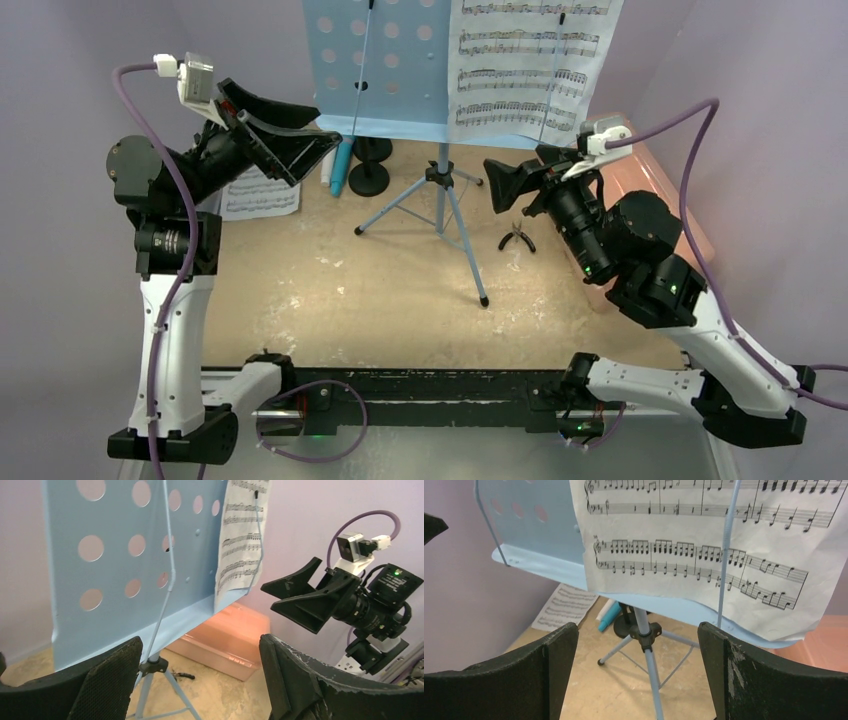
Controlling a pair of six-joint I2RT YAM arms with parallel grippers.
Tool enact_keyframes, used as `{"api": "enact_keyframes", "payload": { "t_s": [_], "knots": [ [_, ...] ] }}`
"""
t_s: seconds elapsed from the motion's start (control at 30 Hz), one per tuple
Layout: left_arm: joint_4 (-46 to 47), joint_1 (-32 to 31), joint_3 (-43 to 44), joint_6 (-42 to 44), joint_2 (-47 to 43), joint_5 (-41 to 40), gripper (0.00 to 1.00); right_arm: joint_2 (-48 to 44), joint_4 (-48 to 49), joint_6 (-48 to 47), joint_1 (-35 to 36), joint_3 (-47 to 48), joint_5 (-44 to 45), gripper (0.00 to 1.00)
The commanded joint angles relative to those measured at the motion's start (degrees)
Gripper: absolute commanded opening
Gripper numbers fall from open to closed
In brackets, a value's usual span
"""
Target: Pack up the instrument practice props
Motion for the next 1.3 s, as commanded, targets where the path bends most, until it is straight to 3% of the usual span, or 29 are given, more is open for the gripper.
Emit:
{"api": "enact_keyframes", "payload": {
  "t_s": [0.0, 0.23, 0.47, 0.67, 0.93, 1.27],
  "knots": [
    [8.22, -2.26, 2.52, -4.51, 1.3, -1.02, 0.85, 1.45, 3.89, -2.34, -0.04, 3.43, 4.19, 0.92],
    [11.89, -7.07, 3.83, -5.18, 5.18, -3.86, 0.84, 2.85, 9.65, -6.54, -0.09, 4.4, 11.38, 0.91],
    [3.06, -23.32, 7.94, 7.26, 10.27, -14.83, 0.81, 2.34, 10.08, -9.13, -0.05, 6.62, 14.69, 0.85],
    [2.94, -26.98, 8.7, 7.88, 13.08, -19.82, 0.77, 2.81, 10.16, -10.88, -0.11, 7.38, 18.14, 0.78],
    [-5.76, -39.5, 15.37, 17.6, 18.58, -36.98, 0.75, 5.19, 13.28, -14.0, -0.14, 8.1, 19.2, 0.6],
    [-5.2, -44.38, 16.35, 21.93, 20.9, -48.21, 0.75, 7.85, 15.9, -15.25, -2.96, 7.69, 16.85, 0.5]
  ]
}}
